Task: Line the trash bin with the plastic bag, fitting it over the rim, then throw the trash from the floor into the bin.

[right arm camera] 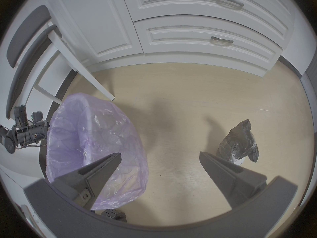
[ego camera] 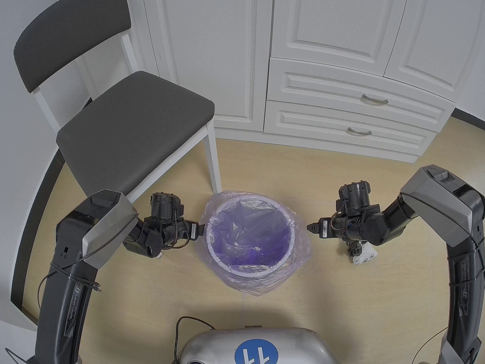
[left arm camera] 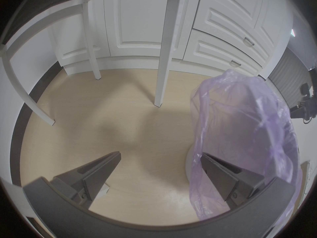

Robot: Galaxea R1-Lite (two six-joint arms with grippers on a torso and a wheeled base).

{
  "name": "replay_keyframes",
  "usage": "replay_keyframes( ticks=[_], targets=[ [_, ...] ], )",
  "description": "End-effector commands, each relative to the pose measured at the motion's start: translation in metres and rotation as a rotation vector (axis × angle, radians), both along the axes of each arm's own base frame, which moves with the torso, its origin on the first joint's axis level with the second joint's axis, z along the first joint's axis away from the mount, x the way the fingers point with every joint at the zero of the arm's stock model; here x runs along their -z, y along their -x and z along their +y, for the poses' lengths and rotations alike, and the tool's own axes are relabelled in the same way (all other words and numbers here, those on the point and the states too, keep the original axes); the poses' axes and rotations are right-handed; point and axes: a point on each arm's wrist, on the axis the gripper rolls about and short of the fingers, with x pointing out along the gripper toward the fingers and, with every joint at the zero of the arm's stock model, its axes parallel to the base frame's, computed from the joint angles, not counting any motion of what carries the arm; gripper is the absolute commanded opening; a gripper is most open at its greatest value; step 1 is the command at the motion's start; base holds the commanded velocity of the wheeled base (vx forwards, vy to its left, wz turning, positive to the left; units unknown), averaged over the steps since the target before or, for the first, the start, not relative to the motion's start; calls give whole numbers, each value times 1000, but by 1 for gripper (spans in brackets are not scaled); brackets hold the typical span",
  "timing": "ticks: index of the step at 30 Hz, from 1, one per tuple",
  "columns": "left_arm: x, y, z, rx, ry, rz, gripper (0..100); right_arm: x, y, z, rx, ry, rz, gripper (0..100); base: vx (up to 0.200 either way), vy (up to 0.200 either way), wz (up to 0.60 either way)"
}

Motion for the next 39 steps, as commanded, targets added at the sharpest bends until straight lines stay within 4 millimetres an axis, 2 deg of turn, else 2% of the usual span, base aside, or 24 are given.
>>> replay_keyframes(
  ticks=[1,5,9,13,15,16,21,24,28,30,31,33,37,39],
  targets=[
    [34,-17,-11,-1,-21,40,100,0,-4,-5,6,-9,-15,100,0,0,0],
    [33,-15,-19,12,-17,38,100,2,-5,-4,1,-9,-15,100,0,0,0],
    [10,-12,-19,-24,41,22,100,-6,-9,3,-16,-23,-46,100,0,0,0],
    [-11,6,-9,-32,38,55,100,-16,-5,17,-49,-31,-60,100,0,0,0],
    [-13,9,-7,-36,37,58,100,-15,-3,19,-57,-29,-56,100,0,0,0],
    [-16,17,-3,-42,36,60,100,-13,-1,24,-69,-27,-50,100,0,0,0],
    [-26,40,6,-43,38,54,100,-10,3,25,-96,-33,-29,100,0,0,0],
    [-25,54,10,-48,34,39,100,-2,5,27,-132,-51,1,100,0,0,0],
    [-31,60,10,-46,45,7,100,9,2,24,-135,-55,25,100,0,0,0],
    [-28,69,10,-42,44,15,100,25,-4,23,-137,-55,59,100,0,0,0],
    [-28,69,10,-42,44,15,100,26,-5,24,-139,-54,61,100,0,0,0],
    [-24,76,11,-44,41,12,100,40,-12,25,-141,-35,124,100,0,0,0],
    [-22,81,13,-45,45,-12,100,52,-32,19,-152,10,151,100,0,0,0],
    [-23,84,16,-51,46,-25,100,61,-49,23,-155,18,159,100,0,0,0]
  ],
)
